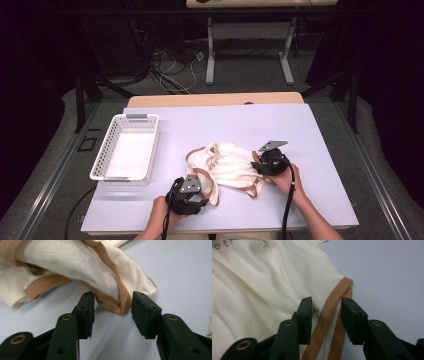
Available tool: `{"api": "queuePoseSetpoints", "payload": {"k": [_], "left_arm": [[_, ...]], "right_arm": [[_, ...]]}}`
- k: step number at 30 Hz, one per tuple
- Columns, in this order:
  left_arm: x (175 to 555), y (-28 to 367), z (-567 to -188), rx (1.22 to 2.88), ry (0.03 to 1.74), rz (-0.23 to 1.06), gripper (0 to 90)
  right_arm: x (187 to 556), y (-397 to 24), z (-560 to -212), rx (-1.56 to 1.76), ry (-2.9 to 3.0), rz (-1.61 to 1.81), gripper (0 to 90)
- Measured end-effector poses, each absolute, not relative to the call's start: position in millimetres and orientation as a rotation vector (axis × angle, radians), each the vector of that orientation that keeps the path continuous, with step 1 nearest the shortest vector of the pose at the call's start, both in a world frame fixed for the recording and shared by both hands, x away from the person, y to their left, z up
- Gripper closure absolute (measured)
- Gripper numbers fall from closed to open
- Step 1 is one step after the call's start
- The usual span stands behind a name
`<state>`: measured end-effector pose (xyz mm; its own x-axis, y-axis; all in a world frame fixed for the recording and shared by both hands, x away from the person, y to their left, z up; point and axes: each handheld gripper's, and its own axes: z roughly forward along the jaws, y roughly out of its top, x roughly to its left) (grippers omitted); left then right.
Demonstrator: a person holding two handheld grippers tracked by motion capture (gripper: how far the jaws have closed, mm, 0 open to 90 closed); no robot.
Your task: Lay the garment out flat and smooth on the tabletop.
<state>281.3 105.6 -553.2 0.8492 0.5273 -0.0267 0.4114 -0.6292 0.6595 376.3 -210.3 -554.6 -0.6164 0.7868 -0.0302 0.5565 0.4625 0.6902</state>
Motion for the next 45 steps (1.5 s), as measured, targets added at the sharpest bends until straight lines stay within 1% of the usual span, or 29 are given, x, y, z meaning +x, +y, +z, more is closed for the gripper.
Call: {"api": "queuePoseSetpoints", "payload": {"k": [3,6,10,14,16,22,26,27,28,30,33,34,36,38,39,42,45], "left_arm": [[282.8,106.1,-555.1,2.342,0.660,0.212,70.4],[284.9,107.2,-555.7,2.333,0.661,0.211,80.1],[287.0,109.8,-554.7,2.334,0.665,0.205,86.0],[289.4,112.3,-552.4,2.326,0.664,0.219,87.5],[290.9,114.0,-551.3,2.319,0.669,0.231,87.5],[293.9,121.0,-546.2,2.312,0.688,0.277,87.5],[300.8,130.1,-543.9,2.307,0.730,0.306,87.5],[302.7,132.7,-543.9,2.309,0.744,0.318,87.5],[305.1,135.6,-543.6,2.317,0.753,0.322,87.4],[308.6,140.5,-544.4,2.316,0.787,0.320,86.9],[309.1,144.1,-545.2,2.332,0.810,0.311,82.7],[308.9,144.6,-544.7,2.339,0.811,0.309,78.7],[306.6,144.3,-543.0,2.342,0.807,0.304,73.5],[303.7,143.4,-539.1,2.345,0.797,0.302,62.0],[301.4,142.9,-536.8,2.341,0.784,0.307,59.7],[294.4,139.0,-532.2,2.336,0.769,0.317,43.9],[287.1,133.0,-529.6,2.339,0.746,0.314,34.8]], "right_arm": [[375.6,-210.2,-556.7,1.122,2.375,0.967,75.4],[374.3,-208.8,-555.8,1.113,2.395,0.957,83.6],[372.5,-205.6,-555.9,1.094,2.388,0.953,86.4],[372.4,-206.5,-554.6,1.093,2.396,0.935,86.5],[372.6,-206.6,-554.6,1.096,2.386,0.942,85.9],[370.1,-207.5,-551.3,1.095,2.375,0.932,78.8],[368.2,-211.3,-547.3,1.079,2.371,0.938,70.2],[367.0,-211.7,-546.0,1.085,2.367,0.939,65.3],[366.5,-212.6,-544.4,1.072,2.368,0.938,62.6],[363.1,-212.4,-540.9,1.060,2.369,0.941,60.9],[355.8,-211.5,-534.4,1.007,2.366,0.946,57.8],[353.4,-211.6,-532.2,0.998,2.361,0.951,57.6],[349.0,-212.0,-528.7,0.975,2.351,0.975,55.3],[344.1,-212.4,-525.0,0.967,2.358,0.986,54.0],[341.7,-212.4,-523.7,0.959,2.354,0.996,52.6],[335.0,-211.8,-519.7,0.937,2.359,1.025,49.9],[328.1,-208.9,-519.1,0.901,2.383,1.040,49.1]]}}
